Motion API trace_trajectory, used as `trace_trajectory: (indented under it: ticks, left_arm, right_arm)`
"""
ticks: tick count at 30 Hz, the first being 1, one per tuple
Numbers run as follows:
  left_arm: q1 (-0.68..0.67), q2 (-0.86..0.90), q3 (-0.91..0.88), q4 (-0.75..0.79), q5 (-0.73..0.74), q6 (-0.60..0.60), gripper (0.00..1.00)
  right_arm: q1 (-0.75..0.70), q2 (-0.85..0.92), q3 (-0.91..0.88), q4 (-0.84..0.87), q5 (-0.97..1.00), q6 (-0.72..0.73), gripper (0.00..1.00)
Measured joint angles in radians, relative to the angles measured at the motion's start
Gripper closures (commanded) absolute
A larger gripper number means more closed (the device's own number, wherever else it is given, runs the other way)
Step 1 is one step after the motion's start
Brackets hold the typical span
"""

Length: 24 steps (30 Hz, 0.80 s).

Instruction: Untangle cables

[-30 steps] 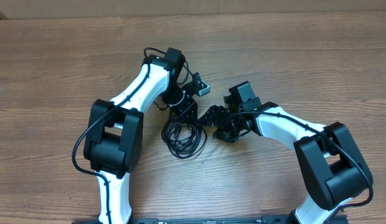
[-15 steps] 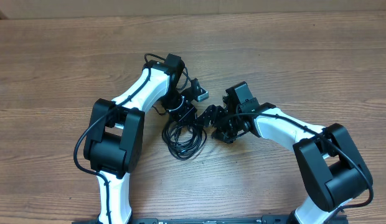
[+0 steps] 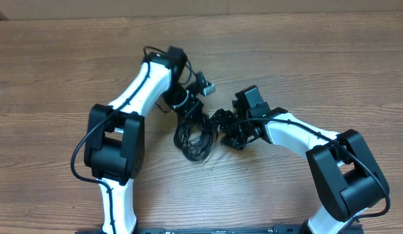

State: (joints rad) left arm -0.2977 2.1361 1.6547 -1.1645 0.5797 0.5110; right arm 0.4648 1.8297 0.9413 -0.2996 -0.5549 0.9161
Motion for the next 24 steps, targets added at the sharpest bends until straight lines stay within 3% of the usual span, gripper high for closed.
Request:
trace_trajectory:
  ticks: [9, 24]
  left_arm:
    - [0.023, 0.0, 0.013, -0.018, 0.079, -0.006, 0.96]
    - [0.025, 0.0, 0.015, -0.033, 0.159, 0.024, 0.96]
  right_arm:
    - [0.002, 0.0, -0.005, 0.048, 0.024, 0.0, 0.23]
    - [0.009, 0.006, -0.024, 0.204, 0.148, 0.027, 0.22]
